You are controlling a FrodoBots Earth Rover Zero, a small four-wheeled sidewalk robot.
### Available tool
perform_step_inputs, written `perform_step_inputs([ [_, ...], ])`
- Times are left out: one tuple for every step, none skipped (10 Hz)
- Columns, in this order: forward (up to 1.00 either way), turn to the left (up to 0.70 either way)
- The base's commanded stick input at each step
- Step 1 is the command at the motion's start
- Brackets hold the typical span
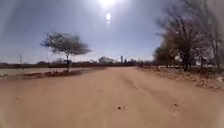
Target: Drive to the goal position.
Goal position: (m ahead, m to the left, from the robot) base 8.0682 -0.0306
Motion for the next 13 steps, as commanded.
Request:
perform_step_inputs([
  [1.0,0.0],
  [1.0,0.0],
  [1.0,0.0],
  [1.0,0.0],
  [1.0,0.0],
  [1.0,0.0],
  [1.0,0.0],
  [1.0,0.0],
  [1.0,0.0],
  [1.0,0.0],
  [1.0,0.0],
  [1.0,0.0],
  [1.0,0.0],
])
